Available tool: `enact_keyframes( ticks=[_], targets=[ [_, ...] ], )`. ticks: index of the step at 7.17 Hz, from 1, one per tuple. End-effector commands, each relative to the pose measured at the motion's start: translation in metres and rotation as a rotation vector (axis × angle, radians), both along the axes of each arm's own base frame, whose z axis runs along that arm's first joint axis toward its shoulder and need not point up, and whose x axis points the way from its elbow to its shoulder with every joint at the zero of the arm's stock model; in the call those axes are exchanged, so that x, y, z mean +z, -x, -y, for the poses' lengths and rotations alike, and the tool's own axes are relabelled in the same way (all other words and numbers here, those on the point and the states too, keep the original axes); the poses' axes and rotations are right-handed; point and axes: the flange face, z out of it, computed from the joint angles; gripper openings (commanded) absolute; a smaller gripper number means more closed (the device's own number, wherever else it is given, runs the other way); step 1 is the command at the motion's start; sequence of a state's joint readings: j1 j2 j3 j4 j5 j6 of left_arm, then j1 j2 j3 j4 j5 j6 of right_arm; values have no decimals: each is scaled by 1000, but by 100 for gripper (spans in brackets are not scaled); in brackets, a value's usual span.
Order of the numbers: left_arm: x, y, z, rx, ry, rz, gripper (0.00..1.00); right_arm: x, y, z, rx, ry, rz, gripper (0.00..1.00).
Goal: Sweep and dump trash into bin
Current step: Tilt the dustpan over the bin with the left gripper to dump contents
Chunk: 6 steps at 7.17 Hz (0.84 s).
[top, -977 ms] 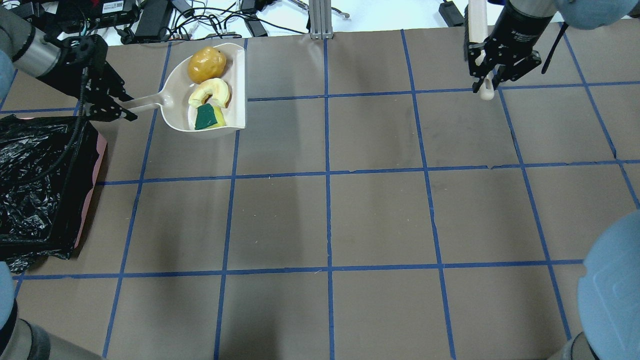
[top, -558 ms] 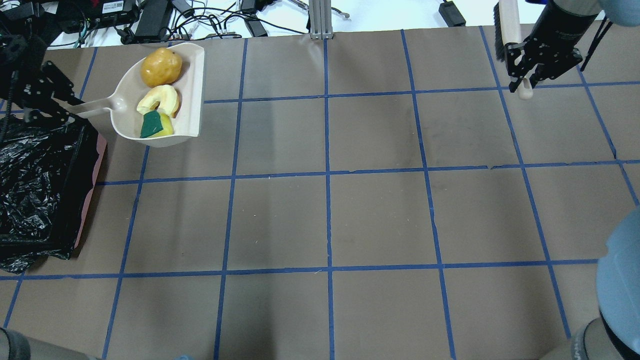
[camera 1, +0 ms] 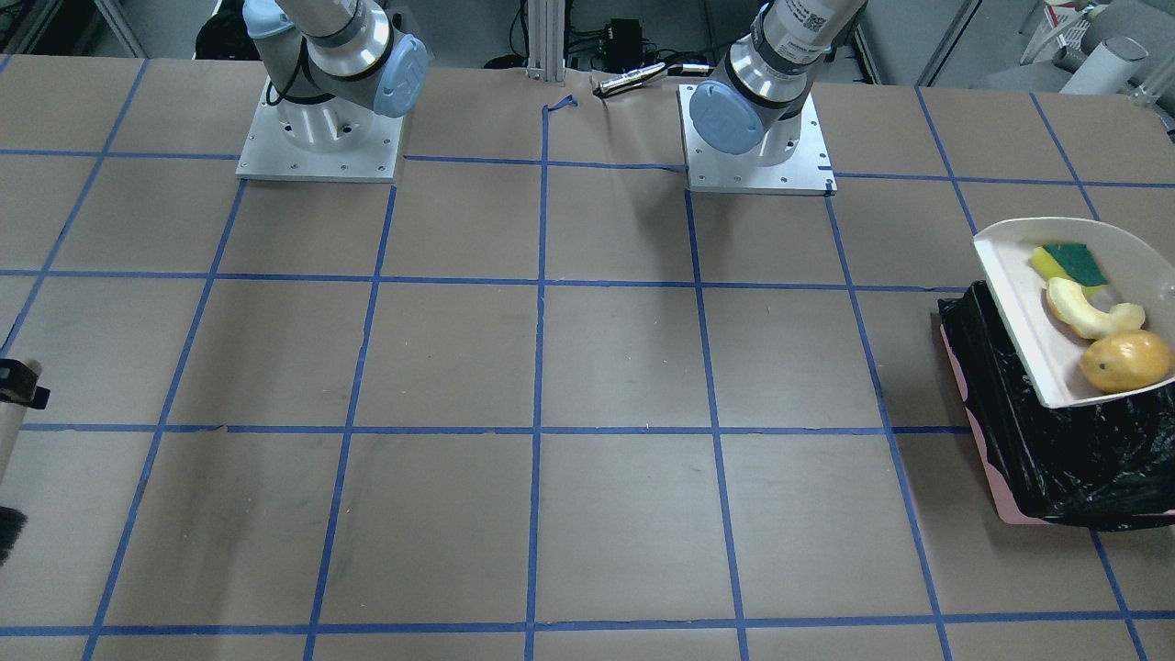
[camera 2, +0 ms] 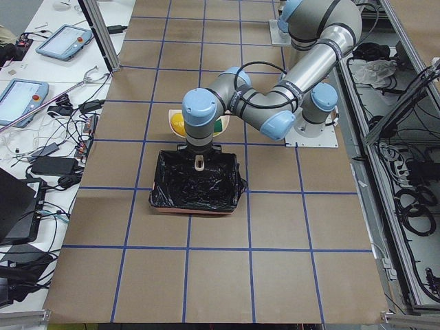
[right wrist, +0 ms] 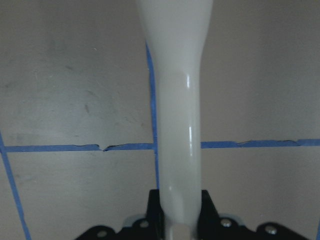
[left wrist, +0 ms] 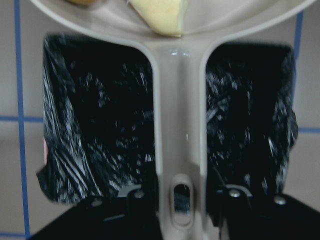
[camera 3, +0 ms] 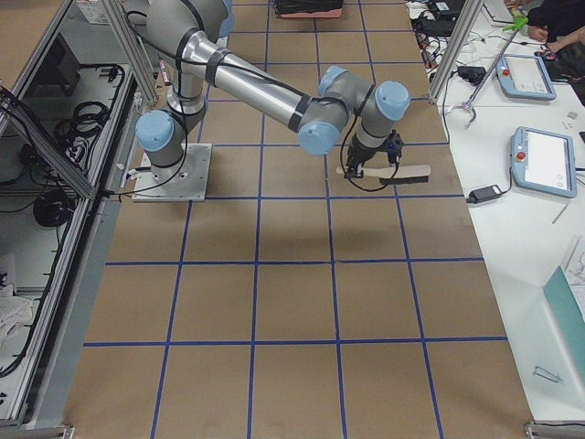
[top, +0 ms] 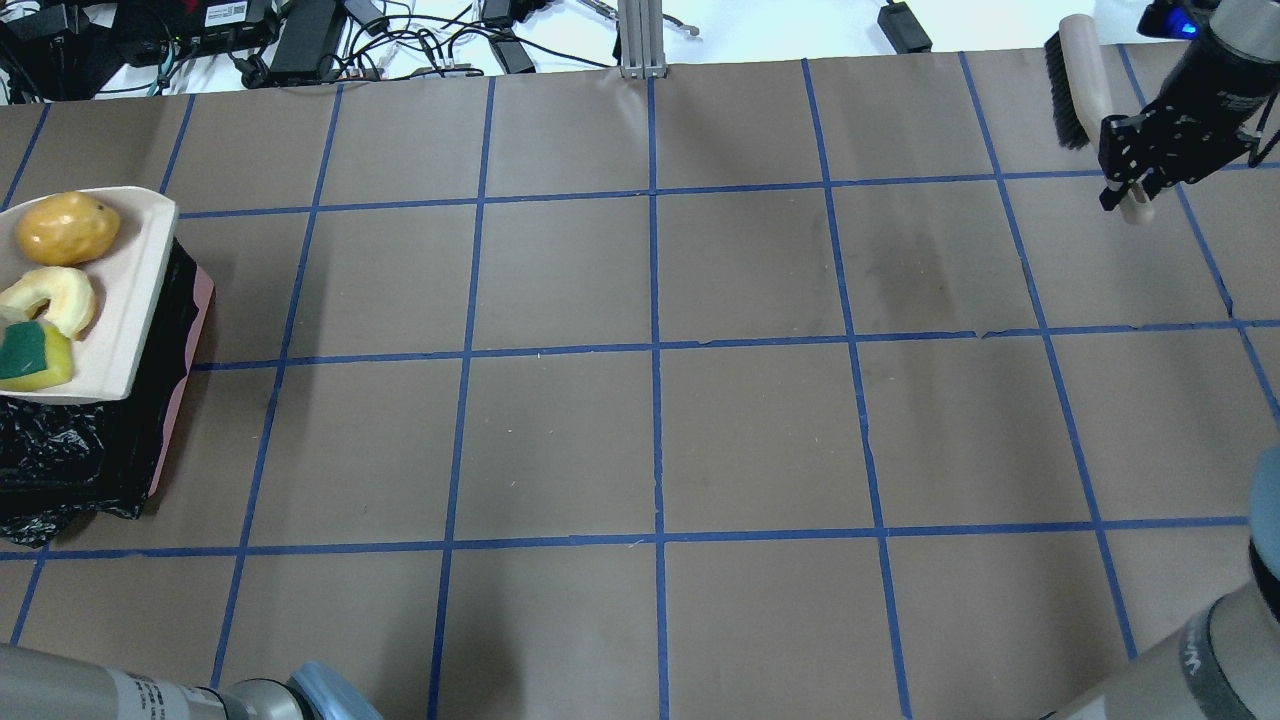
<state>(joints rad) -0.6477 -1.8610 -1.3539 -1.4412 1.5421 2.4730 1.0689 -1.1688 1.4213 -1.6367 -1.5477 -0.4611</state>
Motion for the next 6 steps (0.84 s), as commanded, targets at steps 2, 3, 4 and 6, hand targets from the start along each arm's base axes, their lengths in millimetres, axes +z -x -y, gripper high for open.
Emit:
enact_keyframes(
  ticks=[2,3,4,6],
  targets=[
    [10,-42,-4,19,-1,262,0,-45,102,-26,-1,-32,-3,0],
    [9,-42,-2,30,-28,293,0,-60,117,-23,-4,-18,-17,0],
    [23,-46,-8,56,-63,390,0,-70,123,-22,6,-42,-50,0],
    [34,-33,6,55,-48,500,0,-88,126,-22,11,-73,-43,0]
  ],
)
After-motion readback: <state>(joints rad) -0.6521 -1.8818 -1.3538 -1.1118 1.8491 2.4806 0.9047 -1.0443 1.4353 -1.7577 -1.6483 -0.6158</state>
